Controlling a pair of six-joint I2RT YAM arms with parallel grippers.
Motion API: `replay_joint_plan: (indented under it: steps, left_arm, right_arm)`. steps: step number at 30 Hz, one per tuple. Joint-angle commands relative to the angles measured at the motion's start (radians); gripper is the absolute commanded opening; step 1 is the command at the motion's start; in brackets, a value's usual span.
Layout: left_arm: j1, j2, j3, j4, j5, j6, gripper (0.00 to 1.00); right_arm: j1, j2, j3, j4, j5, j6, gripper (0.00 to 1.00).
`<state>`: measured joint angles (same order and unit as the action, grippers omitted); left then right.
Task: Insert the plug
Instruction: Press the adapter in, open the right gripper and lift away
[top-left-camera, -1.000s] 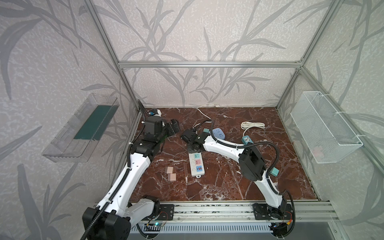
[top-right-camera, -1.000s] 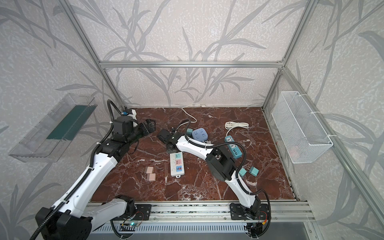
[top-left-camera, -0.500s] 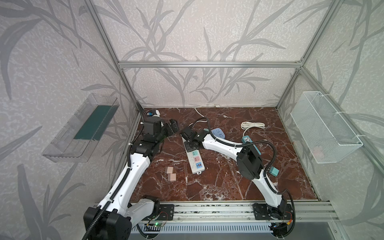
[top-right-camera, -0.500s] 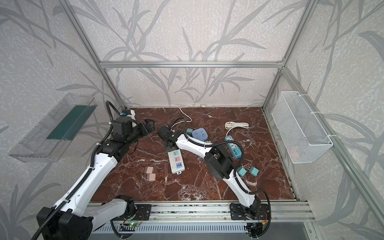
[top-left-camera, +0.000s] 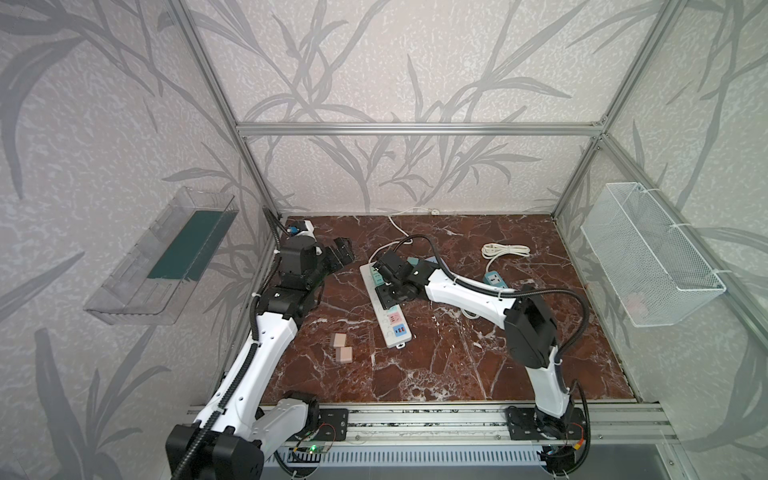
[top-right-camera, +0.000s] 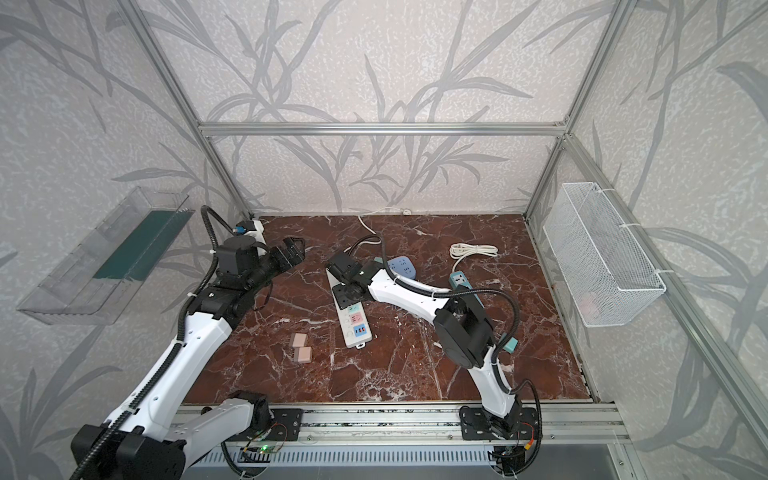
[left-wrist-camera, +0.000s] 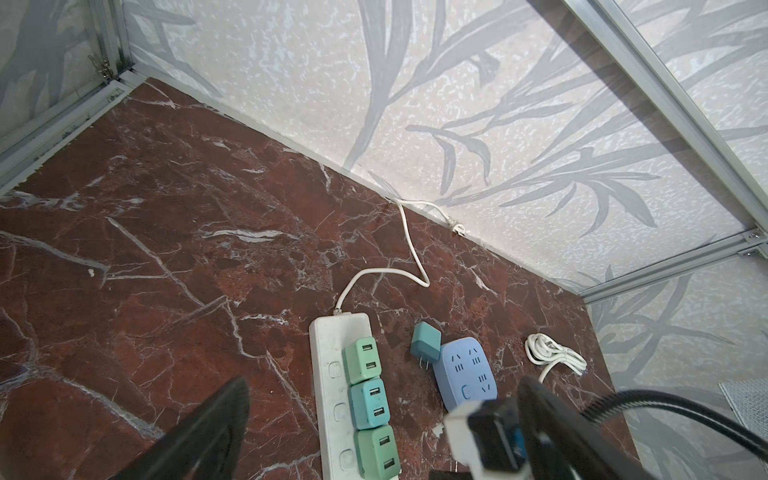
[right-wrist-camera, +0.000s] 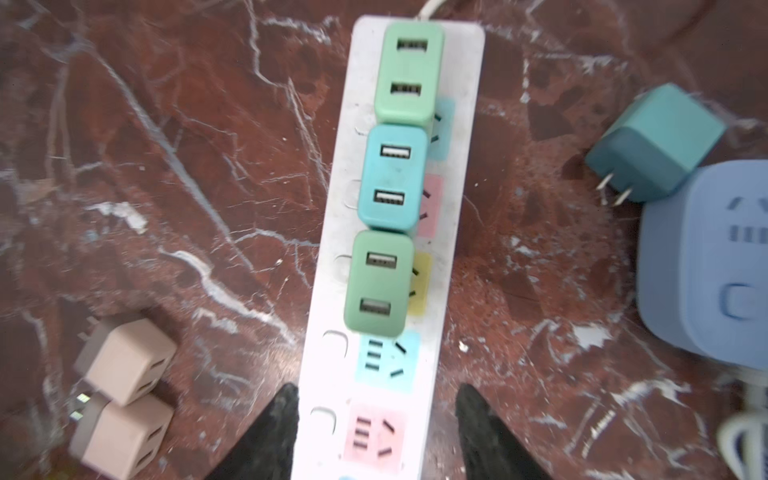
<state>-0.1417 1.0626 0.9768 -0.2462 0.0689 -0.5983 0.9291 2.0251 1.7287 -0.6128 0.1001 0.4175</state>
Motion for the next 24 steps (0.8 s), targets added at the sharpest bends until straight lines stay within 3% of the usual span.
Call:
replay_joint_plan:
  steps: [1, 11, 20, 24]
  left_arm:
    - [0.008, -0.006, -0.012, 0.024, -0.021, -0.010, 0.99]
    - [0.014, 0.010, -0.013, 0.021, -0.027, -0.005, 0.99]
    - [0.022, 0.019, -0.018, 0.029, -0.021, -0.012, 0.99]
    - [0.024, 0.024, -0.019, 0.034, -0.009, -0.018, 0.99]
  right_arm:
    - [-0.020, -0.048, -0.011, 0.043, 0.029, -0.014, 0.62]
    - [-0.051, 0.089, 0.134, -0.016, 0.034, -0.045, 0.62]
    - [-0.069, 0.173, 0.126, -0.049, -0.001, -0.023, 0.59]
    - [-0.070, 0.138, 0.107, -0.061, -0.003, -0.023, 0.57]
